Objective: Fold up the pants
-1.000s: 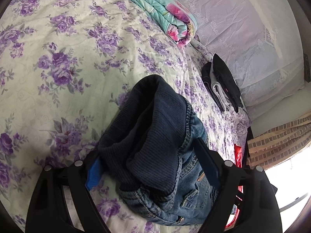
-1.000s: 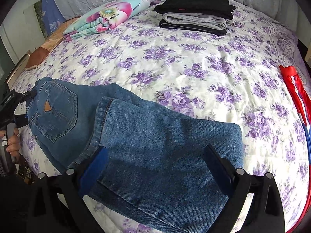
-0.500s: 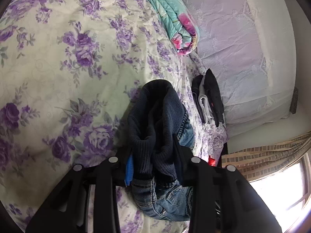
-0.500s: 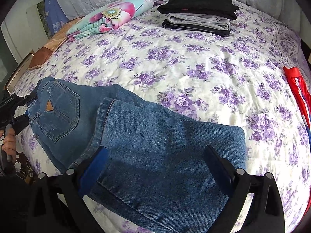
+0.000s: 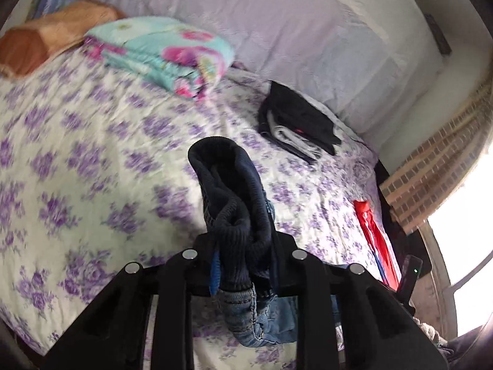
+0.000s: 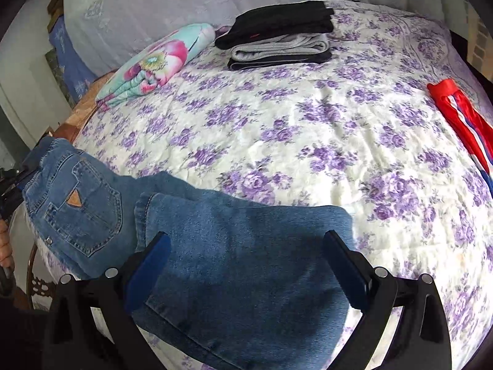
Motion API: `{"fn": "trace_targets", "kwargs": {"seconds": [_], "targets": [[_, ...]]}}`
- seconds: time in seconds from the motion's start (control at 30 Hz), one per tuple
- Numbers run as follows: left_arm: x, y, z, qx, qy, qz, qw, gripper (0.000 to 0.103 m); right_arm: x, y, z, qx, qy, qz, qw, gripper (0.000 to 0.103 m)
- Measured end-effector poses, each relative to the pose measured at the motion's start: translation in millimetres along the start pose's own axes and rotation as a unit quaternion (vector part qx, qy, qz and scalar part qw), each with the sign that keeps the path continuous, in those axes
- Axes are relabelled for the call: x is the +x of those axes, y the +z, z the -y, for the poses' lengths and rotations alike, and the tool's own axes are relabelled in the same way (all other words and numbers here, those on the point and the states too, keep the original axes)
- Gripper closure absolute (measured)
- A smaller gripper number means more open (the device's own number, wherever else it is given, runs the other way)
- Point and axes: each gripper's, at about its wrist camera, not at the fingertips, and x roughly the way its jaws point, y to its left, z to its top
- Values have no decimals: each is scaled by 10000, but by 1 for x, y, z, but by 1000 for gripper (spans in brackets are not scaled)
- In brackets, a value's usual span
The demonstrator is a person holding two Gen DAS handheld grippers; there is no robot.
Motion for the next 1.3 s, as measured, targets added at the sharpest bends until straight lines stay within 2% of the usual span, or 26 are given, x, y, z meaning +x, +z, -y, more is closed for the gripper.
{"fn": "trace_targets", "kwargs": {"seconds": [0.07,0.17,0.27,0.37,0.5,0.6,0.73,0.8,0.87,0.9,0.93,0.97,1.0,1.03,1.1,1.17,1.2,1.27,1.3], "targets": [[2,7,33,357,-244,7,9991,81,-5,-1,18,361,-121,70,9993,4],[12,10,81,799,-678,-92,9945,82,-13,-9,52,1069,-90,199,9940,4],[28,4,132,1376,-1109,-350,9836,82,-23,-22,86,1753,-147,273,9840,4],[53,-8,178,2004,-1466,-679,9663,82,-33,-36,114,2273,-169,352,9730,4],[100,-44,231,2818,-1788,-1272,9341,82,-48,-51,137,2497,-325,462,9667,4],[137,-84,260,3329,-1968,-1741,9056,82,-58,-61,151,2543,-433,489,9649,4],[184,-148,272,3868,-1980,-2530,8644,82,-75,-71,171,2572,-591,544,9630,4],[199,-170,269,3950,-1954,-2826,8520,76,-81,-73,179,2611,-640,583,9614,4],[198,-171,273,3913,-2076,-2853,8500,65,-86,-74,184,2602,-651,606,9615,4],[192,-168,275,3931,-2116,-2778,8506,55,-86,-73,185,2562,-652,610,9625,4],[186,-163,278,3949,-2128,-2686,8524,47,-86,-71,183,2495,-643,607,9643,4],[176,-157,278,3990,-2090,-2498,8572,31,-86,-68,181,2398,-630,604,9669,4],[167,-148,278,3989,-2075,-2331,8623,26,-84,-62,176,2281,-603,607,9699,4],[158,-139,277,3930,-2064,-2221,8681,26,-84,-57,170,2145,-555,618,9732,4],[146,-118,265,3652,-1944,-2087,8862,25,-86,-44,150,1750,-396,682,9814,4],[139,-100,244,3337,-1611,-2009,9068,24,-90,-32,122,1133,-251,753,9904,4],[137,-95,231,3198,-1453,-2029,9140,24,-92,-27,105,750,-205,789,9938,4],[136,-92,203,3039,-1026,-2082,9240,24,-94,-22,71,-111,-115,789,9968,4],[137,-93,192,3034,-829,-2105,9256,24,-93,-22,56,-494,-126,737,9960,4]]}}
